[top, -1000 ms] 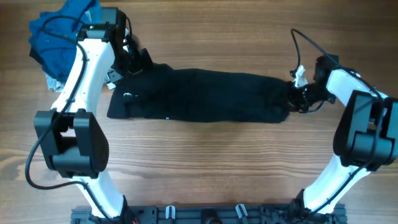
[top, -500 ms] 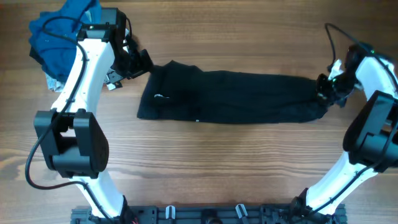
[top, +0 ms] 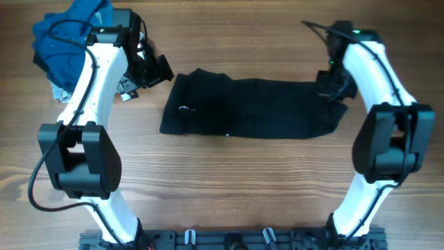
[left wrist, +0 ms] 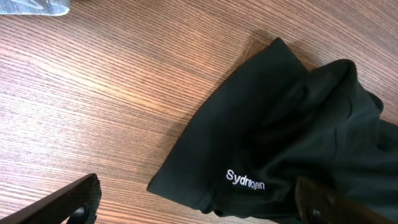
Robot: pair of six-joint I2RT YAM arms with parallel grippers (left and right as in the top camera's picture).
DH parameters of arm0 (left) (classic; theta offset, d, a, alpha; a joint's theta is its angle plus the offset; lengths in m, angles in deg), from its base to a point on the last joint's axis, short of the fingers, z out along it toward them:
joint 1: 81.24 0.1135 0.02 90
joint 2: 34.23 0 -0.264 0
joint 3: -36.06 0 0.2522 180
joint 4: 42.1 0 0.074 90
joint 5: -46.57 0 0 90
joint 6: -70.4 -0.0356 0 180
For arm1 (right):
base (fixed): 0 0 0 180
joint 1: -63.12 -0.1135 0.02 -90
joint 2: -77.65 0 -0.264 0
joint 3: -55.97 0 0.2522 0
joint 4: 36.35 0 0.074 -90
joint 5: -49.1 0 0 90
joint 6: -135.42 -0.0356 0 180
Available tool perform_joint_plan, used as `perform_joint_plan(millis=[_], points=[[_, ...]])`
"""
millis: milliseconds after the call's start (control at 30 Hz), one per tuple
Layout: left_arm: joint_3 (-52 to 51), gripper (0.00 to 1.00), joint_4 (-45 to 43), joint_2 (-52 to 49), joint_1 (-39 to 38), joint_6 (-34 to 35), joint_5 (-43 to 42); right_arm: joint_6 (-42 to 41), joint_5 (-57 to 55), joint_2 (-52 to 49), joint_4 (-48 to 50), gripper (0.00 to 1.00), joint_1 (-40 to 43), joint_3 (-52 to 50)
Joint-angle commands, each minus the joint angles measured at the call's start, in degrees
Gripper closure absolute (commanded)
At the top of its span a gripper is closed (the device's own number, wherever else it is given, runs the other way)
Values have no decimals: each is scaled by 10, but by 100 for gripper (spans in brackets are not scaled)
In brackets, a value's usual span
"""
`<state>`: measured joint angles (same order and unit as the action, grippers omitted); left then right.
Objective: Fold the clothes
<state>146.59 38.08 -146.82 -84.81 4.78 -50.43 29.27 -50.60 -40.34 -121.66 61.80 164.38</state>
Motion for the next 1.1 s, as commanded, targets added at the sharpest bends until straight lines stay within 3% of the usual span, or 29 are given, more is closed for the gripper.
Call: perform_joint_plan(millis=[0, 133, 167, 200, 233, 300, 533, 667, 833, 933, 1067], points=[[6, 0, 1, 1, 4, 1, -9, -21, -19, -7, 7, 87, -41, 2], [6, 0, 1, 1, 4, 1, -9, -21, 46, -7, 49, 83, -74, -33], [6, 0, 1, 1, 4, 1, -9, -21, 47, -7, 55, 71, -78, -41], [6, 0, 1, 1, 4, 1, -9, -21, 46, -7, 56, 48, -80, -46], [6, 0, 1, 1, 4, 1, -9, -20, 46, -7, 54, 33, -80, -49], [6, 0, 1, 1, 4, 1, -9, -19, 46, -7, 50, 28, -80, -49], [6, 0, 1, 1, 4, 1, -9, -21, 61, 8, -1, 32, -59, 37], [6, 0, 1, 1, 4, 1, -9, 9, 144, 35, 20, 37, -23, 61], [6, 0, 3, 1, 4, 1, -9, 10, 165, 31, 52, 64, 39, 41], [6, 0, 3, 1, 4, 1, -9, 11, 195, 31, 71, 73, 66, 22], [6, 0, 3, 1, 4, 1, -9, 10, 214, 31, 118, 95, 87, -25]])
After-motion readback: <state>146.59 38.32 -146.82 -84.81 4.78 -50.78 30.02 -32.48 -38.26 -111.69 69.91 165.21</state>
